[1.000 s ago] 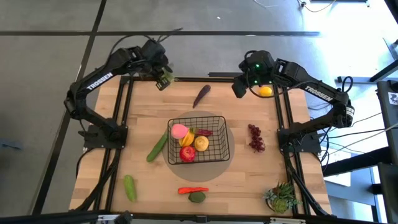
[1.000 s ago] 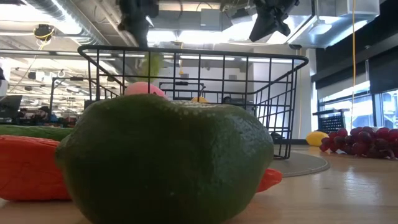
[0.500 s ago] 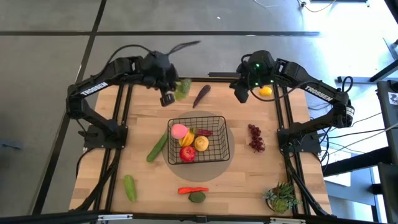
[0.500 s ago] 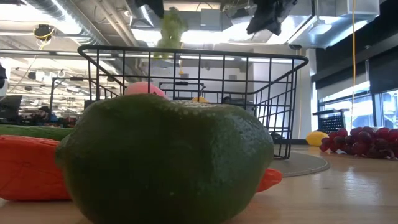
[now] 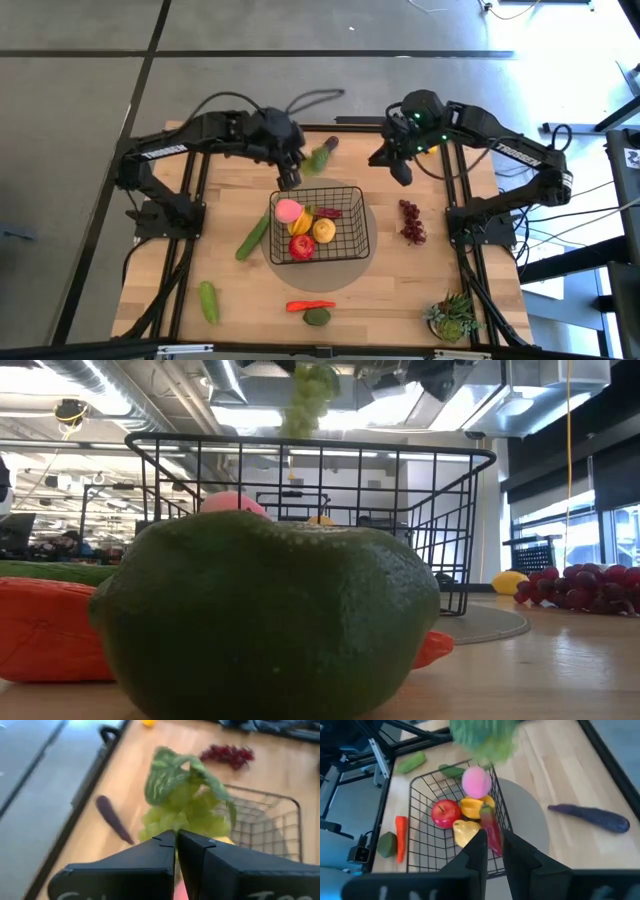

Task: Build produce basket
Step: Put the green grapes into the black wire basket

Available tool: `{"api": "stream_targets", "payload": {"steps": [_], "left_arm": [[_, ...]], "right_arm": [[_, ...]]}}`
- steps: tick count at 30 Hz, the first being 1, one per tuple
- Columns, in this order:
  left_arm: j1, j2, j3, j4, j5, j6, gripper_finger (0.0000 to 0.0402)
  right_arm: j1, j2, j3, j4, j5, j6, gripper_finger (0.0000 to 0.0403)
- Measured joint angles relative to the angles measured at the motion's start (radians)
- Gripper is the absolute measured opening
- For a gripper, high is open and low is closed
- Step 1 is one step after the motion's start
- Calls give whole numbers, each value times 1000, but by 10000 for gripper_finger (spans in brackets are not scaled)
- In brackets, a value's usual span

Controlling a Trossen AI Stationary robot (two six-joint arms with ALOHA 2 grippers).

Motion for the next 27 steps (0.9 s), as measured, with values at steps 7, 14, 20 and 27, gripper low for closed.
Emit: {"api": "stream_targets", "payload": {"steps": [7,14,20,27], "left_arm": [[-48,96,-1,117,52,-2,0],[-52,184,-1,244,177,15,0],[-60,275,-2,257,209,0,0],[-67,361,-2,244,224,-2,0]], "right_arm": [[28,-64,1,0,100,-56,51],[32,-112,1,2,109,-101,51],[33,-141,2,2,113,-105,51],[40,-155,2,3,119,-129,51]]}}
